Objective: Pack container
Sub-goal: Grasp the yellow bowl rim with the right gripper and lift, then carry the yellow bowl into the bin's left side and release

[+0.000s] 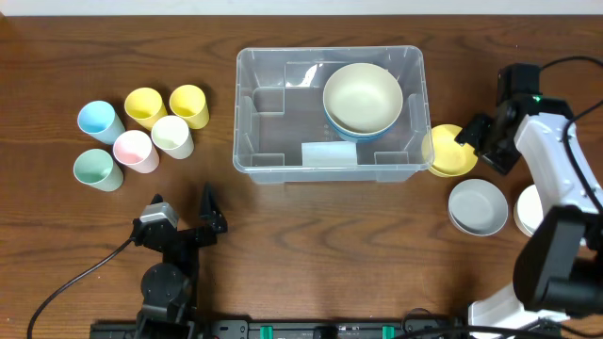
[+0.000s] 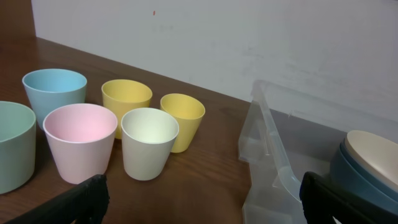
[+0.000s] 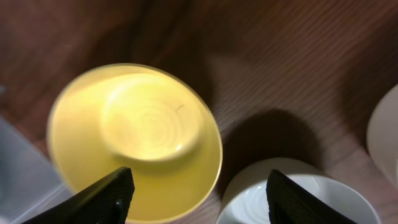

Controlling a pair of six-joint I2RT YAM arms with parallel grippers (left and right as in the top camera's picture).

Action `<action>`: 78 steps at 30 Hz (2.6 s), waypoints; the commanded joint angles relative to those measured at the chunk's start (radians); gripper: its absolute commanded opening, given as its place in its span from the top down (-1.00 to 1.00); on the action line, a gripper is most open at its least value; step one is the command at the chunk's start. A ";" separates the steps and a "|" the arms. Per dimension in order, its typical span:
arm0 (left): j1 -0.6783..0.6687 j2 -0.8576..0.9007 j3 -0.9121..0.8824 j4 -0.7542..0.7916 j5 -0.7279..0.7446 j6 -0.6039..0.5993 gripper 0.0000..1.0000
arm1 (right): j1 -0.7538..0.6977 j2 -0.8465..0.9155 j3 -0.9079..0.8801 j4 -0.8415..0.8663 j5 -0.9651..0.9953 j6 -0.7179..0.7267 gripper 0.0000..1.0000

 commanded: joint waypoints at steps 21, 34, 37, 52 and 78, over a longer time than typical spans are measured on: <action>0.005 -0.005 -0.024 -0.030 -0.011 0.016 -0.96 | -0.003 0.165 -0.006 0.114 0.024 0.007 0.78; 0.005 -0.005 -0.024 -0.030 -0.011 0.016 -0.96 | -0.063 0.153 0.010 0.131 0.023 0.014 0.97; 0.005 -0.005 -0.024 -0.030 -0.011 0.016 -0.96 | -0.094 0.124 0.037 0.117 -0.027 0.014 0.98; 0.005 -0.005 -0.024 -0.030 -0.011 0.016 -0.96 | -0.058 -0.308 0.121 0.071 -0.116 -0.032 0.97; 0.005 -0.005 -0.024 -0.030 -0.011 0.016 -0.96 | 0.756 -0.140 0.121 0.481 0.211 -0.038 0.97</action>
